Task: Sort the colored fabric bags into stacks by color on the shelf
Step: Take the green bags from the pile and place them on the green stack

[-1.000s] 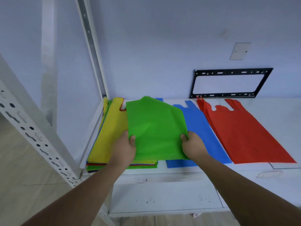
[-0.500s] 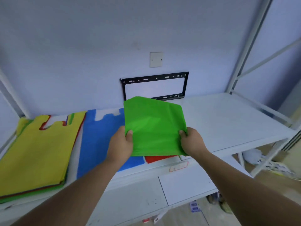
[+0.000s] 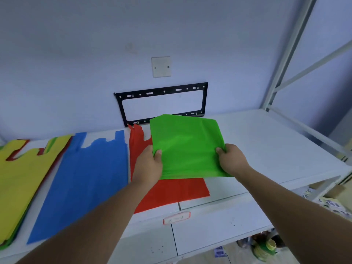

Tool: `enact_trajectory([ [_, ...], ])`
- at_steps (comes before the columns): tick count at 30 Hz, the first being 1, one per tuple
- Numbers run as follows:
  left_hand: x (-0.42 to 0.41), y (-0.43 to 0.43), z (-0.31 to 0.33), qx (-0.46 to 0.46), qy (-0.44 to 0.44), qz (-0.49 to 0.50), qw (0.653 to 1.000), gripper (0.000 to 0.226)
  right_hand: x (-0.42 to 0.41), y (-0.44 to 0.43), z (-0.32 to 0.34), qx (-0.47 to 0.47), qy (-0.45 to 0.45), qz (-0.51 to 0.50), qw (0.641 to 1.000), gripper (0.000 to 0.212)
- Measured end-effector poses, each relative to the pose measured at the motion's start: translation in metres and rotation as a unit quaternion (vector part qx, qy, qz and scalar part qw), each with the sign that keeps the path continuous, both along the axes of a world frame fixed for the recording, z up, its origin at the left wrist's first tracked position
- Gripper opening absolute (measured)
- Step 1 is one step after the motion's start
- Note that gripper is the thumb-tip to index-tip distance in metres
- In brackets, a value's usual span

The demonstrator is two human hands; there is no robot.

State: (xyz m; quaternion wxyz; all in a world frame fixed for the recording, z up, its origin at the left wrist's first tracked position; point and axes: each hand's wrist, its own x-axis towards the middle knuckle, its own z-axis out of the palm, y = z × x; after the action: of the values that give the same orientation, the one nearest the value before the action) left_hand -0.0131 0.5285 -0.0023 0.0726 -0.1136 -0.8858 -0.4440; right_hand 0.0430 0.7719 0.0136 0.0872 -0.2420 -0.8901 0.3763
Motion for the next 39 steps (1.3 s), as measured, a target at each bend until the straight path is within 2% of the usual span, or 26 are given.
enact_trajectory([
  [4, -0.048, 0.038, 0.032, 0.006, 0.01, 0.012, 1.0, 0.016, -0.044, 0.036, 0.038, -0.004, 0.047, 0.0, 0.999, 0.028],
  [8, -0.077, 0.083, 0.082, 0.05, 0.092, 0.03, 0.994, 0.017, -0.072, 0.081, 0.093, -0.002, 0.148, -0.005, 0.989, 0.029],
  [12, -0.072, 0.125, 0.091, 0.052, 0.131, 0.05, 0.989, 0.023, -0.069, 0.128, 0.1, -0.05, 0.18, 0.015, 0.982, 0.03],
  [14, -0.059, 0.143, 0.066, 0.043, 0.093, 0.061, 0.993, 0.023, -0.06, 0.149, 0.079, -0.091, 0.132, 0.017, 0.987, 0.029],
  [16, -0.038, 0.161, 0.028, 0.035, 0.022, 0.072, 0.997, 0.018, -0.043, 0.169, 0.045, -0.147, 0.046, 0.022, 0.988, 0.023],
  [20, 0.005, 0.182, -0.049, -0.019, -0.176, 0.073, 0.982, 0.02, -0.003, 0.202, -0.029, -0.198, -0.14, 0.024, 0.97, 0.026],
  [22, 0.015, 0.186, -0.073, -0.033, -0.253, 0.054, 0.965, 0.023, 0.009, 0.212, -0.055, -0.218, -0.18, 0.022, 0.959, 0.026],
  [24, 0.019, 0.188, -0.08, -0.047, -0.27, 0.056, 0.96, 0.024, 0.01, 0.218, -0.068, -0.232, -0.179, 0.015, 0.956, 0.024],
  [29, 0.012, 0.199, -0.075, -0.089, -0.247, 0.073, 0.962, 0.02, -0.004, 0.223, -0.069, -0.17, -0.14, 0.04, 0.975, 0.019],
  [33, 0.009, 0.203, -0.075, -0.131, -0.233, 0.08, 0.96, 0.034, -0.011, 0.224, -0.066, -0.151, -0.133, 0.052, 0.978, 0.017],
  [37, 0.016, 0.198, -0.06, -0.179, -0.162, 0.064, 0.968, 0.036, -0.011, 0.226, -0.059, -0.017, -0.127, 0.039, 0.991, 0.028],
  [39, 0.021, 0.19, -0.052, -0.26, -0.099, 0.02, 0.96, 0.047, -0.012, 0.219, -0.051, 0.048, -0.112, 0.06, 0.991, 0.051],
])
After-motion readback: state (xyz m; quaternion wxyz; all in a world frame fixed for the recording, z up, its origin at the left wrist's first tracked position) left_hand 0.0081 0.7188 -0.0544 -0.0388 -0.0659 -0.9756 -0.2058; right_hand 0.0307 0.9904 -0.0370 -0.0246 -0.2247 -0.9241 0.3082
